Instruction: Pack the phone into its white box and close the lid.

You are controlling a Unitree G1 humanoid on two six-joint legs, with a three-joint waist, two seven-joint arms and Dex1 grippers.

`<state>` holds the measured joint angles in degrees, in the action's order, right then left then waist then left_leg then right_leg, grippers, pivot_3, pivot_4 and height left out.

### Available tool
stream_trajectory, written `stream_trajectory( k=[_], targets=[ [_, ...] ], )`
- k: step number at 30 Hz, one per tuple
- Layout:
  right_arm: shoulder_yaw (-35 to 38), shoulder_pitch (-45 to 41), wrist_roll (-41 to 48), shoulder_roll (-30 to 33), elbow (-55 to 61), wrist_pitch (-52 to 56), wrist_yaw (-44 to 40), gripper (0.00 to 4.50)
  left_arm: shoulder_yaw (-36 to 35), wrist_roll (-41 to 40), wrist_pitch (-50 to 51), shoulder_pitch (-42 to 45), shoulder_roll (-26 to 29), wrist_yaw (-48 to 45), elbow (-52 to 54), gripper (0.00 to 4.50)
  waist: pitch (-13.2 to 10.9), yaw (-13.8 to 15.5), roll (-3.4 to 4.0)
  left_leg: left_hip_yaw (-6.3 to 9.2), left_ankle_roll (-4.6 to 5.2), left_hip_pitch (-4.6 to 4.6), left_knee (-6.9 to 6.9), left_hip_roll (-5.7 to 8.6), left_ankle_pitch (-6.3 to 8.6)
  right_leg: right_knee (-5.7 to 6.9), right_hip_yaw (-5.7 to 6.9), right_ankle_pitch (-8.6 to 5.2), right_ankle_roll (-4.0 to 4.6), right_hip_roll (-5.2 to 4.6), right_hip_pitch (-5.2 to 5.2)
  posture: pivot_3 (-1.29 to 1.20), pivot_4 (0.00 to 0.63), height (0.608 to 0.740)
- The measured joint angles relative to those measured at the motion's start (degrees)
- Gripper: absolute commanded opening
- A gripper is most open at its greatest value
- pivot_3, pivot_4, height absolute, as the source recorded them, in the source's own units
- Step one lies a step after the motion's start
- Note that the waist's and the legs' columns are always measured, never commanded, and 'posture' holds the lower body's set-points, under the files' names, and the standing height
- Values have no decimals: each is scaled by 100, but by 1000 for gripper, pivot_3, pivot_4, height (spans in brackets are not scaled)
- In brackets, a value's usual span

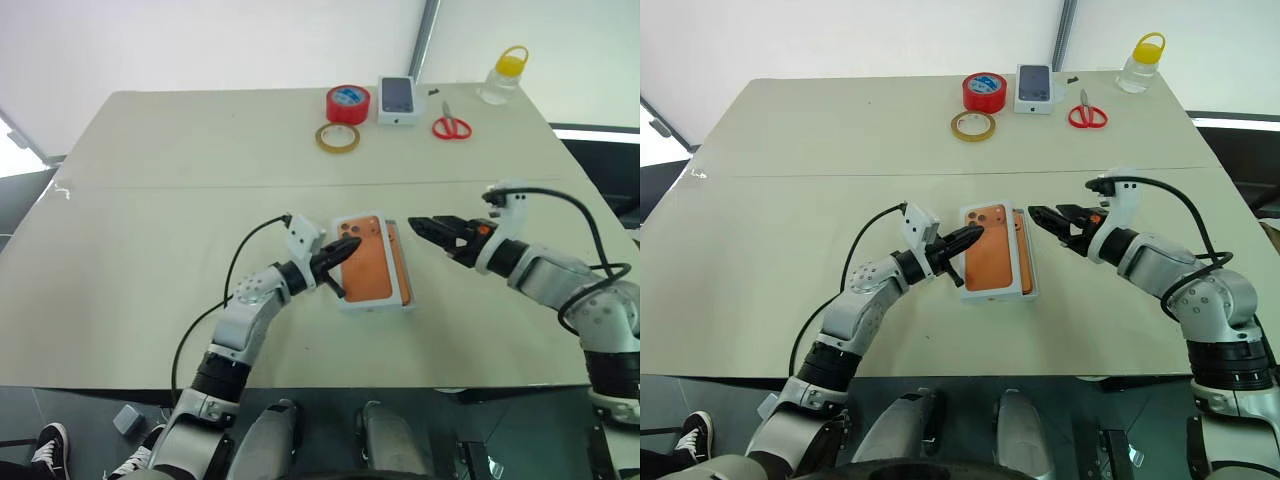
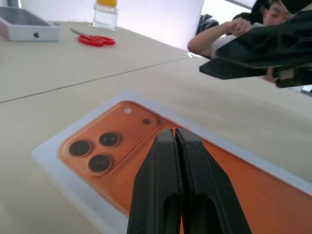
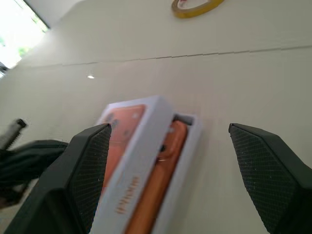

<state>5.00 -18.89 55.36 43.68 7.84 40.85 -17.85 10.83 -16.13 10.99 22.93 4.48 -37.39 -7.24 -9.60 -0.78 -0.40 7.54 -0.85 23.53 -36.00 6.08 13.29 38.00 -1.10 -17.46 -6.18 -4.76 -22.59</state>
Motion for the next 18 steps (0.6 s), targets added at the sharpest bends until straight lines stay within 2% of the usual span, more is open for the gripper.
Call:
stream_trajectory(
  k=[3,6,10,14,18],
  targets=[
    [-558,302,-1315,-21,168,-718,-301,1479,-121,-12,149,-117,400,-23,296,81,0,-1,0,1,-3,-1,-1,-2,-2,5,-2,0,0,3,-3,0,150,740],
    [-720,397,-1876,-79,205,-987,-477,56,-296,-87,422,-286,701,-27,571,81,-1,11,0,1,-5,-1,-4,2,-3,6,-6,1,1,-1,-2,0,150,740],
    [-817,401,-2568,-218,319,-1396,-670,56,-405,-136,951,-504,1201,-27,782,81,-2,19,-2,4,-6,-1,-2,2,-2,4,-5,0,1,0,0,0,150,740],
    [-812,366,-2863,-418,296,-1430,-738,56,-447,-60,1072,-554,1321,7,835,81,-5,34,-7,4,-6,-1,-2,5,-2,2,-5,0,1,-4,0,0,150,740],
    [-888,373,-3300,-395,295,-1551,-1028,56,-187,195,1142,-493,1313,37,795,81,-6,45,-7,4,-6,-1,-2,7,-2,0,-4,0,1,-6,2,0,150,740]
  ],
)
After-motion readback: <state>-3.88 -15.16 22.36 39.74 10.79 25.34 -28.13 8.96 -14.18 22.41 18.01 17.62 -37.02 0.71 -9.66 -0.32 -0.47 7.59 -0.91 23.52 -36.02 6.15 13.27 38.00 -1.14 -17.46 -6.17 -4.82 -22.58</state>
